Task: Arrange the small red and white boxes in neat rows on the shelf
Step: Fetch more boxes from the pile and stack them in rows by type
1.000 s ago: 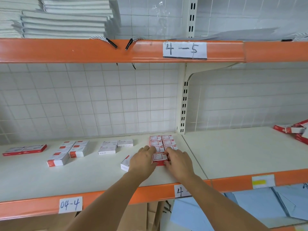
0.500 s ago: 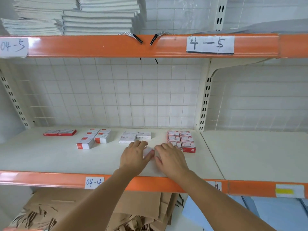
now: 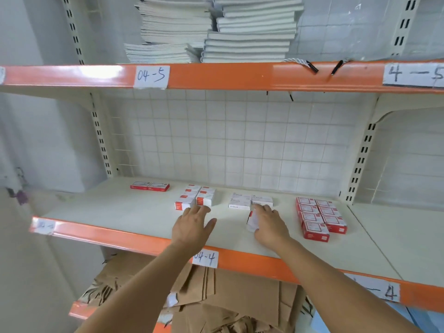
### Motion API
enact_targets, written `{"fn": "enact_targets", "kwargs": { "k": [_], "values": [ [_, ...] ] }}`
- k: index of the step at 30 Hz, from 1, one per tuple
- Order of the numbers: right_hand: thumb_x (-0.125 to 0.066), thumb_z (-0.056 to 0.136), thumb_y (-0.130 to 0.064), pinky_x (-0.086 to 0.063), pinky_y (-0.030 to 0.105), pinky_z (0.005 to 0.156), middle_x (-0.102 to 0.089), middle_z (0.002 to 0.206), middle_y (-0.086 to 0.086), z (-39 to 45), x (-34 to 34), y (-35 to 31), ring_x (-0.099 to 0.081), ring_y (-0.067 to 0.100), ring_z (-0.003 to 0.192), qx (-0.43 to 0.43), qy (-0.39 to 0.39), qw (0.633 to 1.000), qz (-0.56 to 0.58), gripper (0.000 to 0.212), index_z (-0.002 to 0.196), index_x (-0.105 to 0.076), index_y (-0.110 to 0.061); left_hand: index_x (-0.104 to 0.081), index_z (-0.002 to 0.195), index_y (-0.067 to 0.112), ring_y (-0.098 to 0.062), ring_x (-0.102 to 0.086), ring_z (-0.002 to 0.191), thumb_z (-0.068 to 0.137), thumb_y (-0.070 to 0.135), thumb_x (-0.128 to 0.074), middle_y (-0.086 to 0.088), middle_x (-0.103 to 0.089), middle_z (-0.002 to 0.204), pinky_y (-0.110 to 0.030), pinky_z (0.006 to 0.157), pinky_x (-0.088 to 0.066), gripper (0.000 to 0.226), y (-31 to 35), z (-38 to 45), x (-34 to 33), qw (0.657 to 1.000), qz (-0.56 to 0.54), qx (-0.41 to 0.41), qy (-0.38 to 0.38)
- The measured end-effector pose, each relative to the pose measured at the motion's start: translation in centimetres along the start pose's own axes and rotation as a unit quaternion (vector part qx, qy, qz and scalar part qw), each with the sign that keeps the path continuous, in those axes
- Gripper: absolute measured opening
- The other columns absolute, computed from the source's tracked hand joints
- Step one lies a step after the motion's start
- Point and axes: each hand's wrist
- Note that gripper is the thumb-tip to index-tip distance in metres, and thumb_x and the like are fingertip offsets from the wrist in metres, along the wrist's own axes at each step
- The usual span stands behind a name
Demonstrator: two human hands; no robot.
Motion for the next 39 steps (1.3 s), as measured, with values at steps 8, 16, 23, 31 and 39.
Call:
{"fn": "enact_targets", "kwargs": {
  "k": [8,16,23,31,39],
  "values": [
    [-0.047,0.083,0.006,-0.041,0.030,0.088,-0.035,0.140,-0.004,2.3,-3.2,-9.3,-0.036,0.019,0.126,0.066,-0.044,0.997,0.025,0.065,0.139,-0.036,-0.024,-0.043,0.132,0.026,-0.014,-0.042,0.120,0.098,0.041,-0.039,0.007,-0.047,0.133,-0.028,0.088,-0.041,0.038,-7.9,1.8,1.8,0.998,-0.007,-0.052,-0.025],
    [-0.060,0.086,-0.016,-0.042,0.034,0.098,-0.032,0.144,-0.001,3.8,-3.9,-12.6,-0.039,0.021,0.128,0.040,-0.102,0.993,0.044,0.065,0.144,-0.032,-0.025,-0.044,0.131,0.026,-0.014,-0.044,0.116,0.097,0.037,-0.042,0.007,-0.049,0.129,-0.027,0.084,-0.042,0.036,-11.4,3.4,1.6,0.996,-0.033,-0.080,-0.033],
    [-0.055,0.077,-0.067,-0.043,0.032,0.073,-0.051,0.124,0.002,4.2,-4.4,-12.9,-0.055,0.024,0.109,-0.063,-0.039,0.995,-0.073,0.079,0.134,-0.032,-0.018,-0.043,0.133,0.025,-0.014,-0.043,0.119,0.096,0.032,-0.045,0.005,-0.048,0.132,-0.026,0.087,-0.042,0.038,-11.0,5.7,1.1,0.997,-0.047,-0.063,-0.023],
    [-0.056,0.090,-0.012,-0.041,0.027,0.068,-0.056,0.113,0.005,4.9,-4.7,-13.2,-0.057,0.022,0.097,-0.039,0.027,0.999,-0.024,0.029,0.118,-0.047,-0.013,-0.044,0.138,0.030,-0.014,-0.035,0.130,0.096,0.024,-0.045,0.008,-0.043,0.142,-0.028,0.096,-0.041,0.042,-11.0,6.7,-0.1,0.994,-0.033,-0.096,-0.042],
    [-0.053,0.092,-0.010,-0.047,0.029,0.074,-0.046,0.120,0.001,6.5,-5.9,-12.8,-0.060,0.022,0.095,-0.032,0.069,0.997,-0.004,0.034,0.125,-0.051,-0.016,-0.053,0.131,0.029,-0.011,-0.039,0.126,0.097,0.020,-0.045,0.012,-0.050,0.135,-0.025,0.088,-0.044,0.036,-11.9,7.4,-1.3,0.993,-0.038,-0.107,-0.027]
  ]
}}
Point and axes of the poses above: each hand's wrist, its own z-axis towards the middle knuckle, its own x-axis out of the back of the hand, y = z × x
